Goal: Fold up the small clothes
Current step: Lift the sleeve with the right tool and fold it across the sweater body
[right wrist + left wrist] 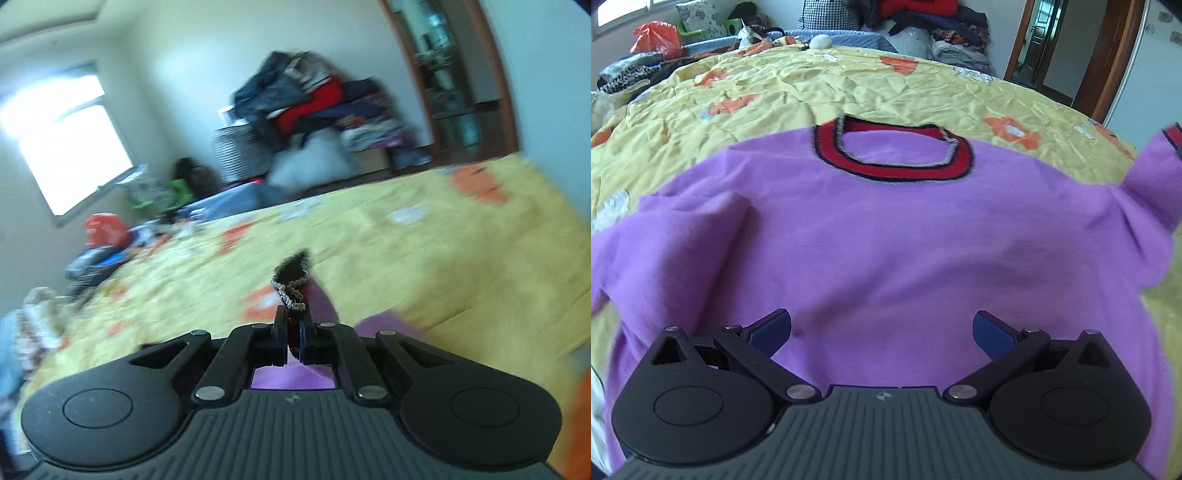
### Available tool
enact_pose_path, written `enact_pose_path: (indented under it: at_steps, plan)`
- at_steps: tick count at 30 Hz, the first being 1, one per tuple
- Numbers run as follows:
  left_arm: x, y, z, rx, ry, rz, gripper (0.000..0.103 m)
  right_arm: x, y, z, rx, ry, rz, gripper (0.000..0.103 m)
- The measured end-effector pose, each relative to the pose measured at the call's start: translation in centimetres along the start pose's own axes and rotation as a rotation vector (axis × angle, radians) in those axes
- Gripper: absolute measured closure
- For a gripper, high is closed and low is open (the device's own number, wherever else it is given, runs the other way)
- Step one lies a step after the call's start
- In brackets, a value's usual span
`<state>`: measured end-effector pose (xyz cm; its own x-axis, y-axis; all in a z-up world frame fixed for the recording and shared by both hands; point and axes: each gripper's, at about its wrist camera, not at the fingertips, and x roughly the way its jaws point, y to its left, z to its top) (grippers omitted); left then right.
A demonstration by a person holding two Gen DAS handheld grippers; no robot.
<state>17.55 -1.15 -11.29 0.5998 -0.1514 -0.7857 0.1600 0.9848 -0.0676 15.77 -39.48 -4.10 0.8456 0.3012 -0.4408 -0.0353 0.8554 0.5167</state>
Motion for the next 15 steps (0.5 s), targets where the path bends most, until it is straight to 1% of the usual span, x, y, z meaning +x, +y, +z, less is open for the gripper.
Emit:
enact_pose_path:
  at_steps: [3, 4, 5, 7, 9, 13, 15]
  plan:
    - [1.2, 1.8, 1.3, 0.011, 0.012, 0.018, 0.0, 2.2, 4.0, -3.1, 0.039, 0.038, 0.074, 0.098]
    - [1.5, 2.3, 1.6, 0.015, -0.001, 0.019, 0.0, 2.9, 5.2, -4.2, 0.06, 0.053, 0.098, 0.098]
    - [1.9, 2.9, 2.0, 0.024, -0.015, 0.044, 0.0, 3.5, 6.2, -5.3, 0.086, 0.068, 0.124, 0.098]
    - [2.8, 3.8, 2.7, 0.039, -0.031, 0.12, 0.0, 4.3, 8.3, -7.0, 0.116, 0.095, 0.174, 0.098]
    - [3.3, 5.0, 3.2, 0.053, -0.049, 0.173, 0.0, 4.9, 10.3, -8.3, 0.132, 0.115, 0.228, 0.098]
    - [3.5, 7.8, 3.6, 0.056, -0.077, 0.195, 0.0, 6.0, 14.5, -9.3, 0.124, 0.147, 0.304, 0.098]
    - [3.2, 8.8, 3.5, 0.067, -0.096, 0.237, 0.0, 6.3, 16.2, -9.1, 0.092, 0.145, 0.326, 0.098]
